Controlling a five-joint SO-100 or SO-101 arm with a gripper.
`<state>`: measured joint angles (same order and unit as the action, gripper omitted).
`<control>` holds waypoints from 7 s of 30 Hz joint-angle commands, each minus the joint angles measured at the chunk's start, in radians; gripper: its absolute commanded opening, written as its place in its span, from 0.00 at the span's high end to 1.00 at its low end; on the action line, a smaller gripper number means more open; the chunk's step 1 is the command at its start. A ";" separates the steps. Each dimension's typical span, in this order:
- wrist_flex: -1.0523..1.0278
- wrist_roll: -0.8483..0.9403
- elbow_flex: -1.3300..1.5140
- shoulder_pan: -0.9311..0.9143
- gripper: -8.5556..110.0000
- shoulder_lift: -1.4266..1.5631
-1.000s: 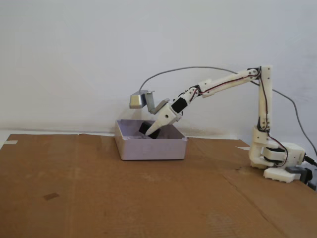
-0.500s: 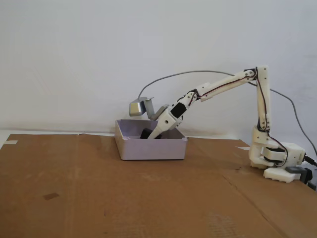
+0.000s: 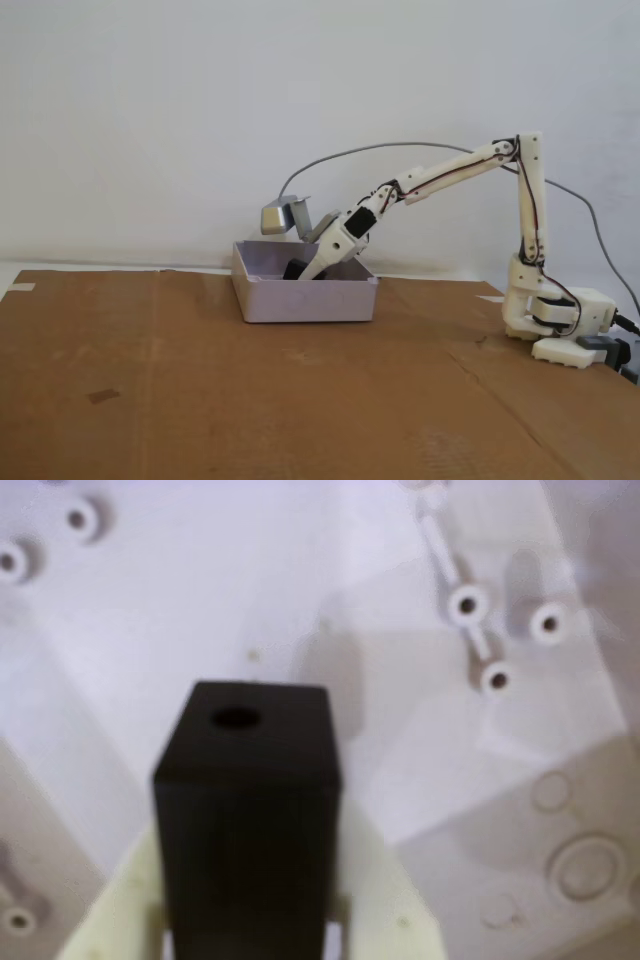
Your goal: Grasp a block and put it in the box.
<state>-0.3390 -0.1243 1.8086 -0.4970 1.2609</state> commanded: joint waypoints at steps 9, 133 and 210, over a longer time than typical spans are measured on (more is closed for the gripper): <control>0.046 0.015 -0.021 0.017 0.74 0.041; 0.048 0.005 -0.604 0.313 0.87 0.061; 0.038 0.011 0.966 0.394 0.93 1.695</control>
<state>-0.3390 -0.1166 2.7811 -0.1120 2.8532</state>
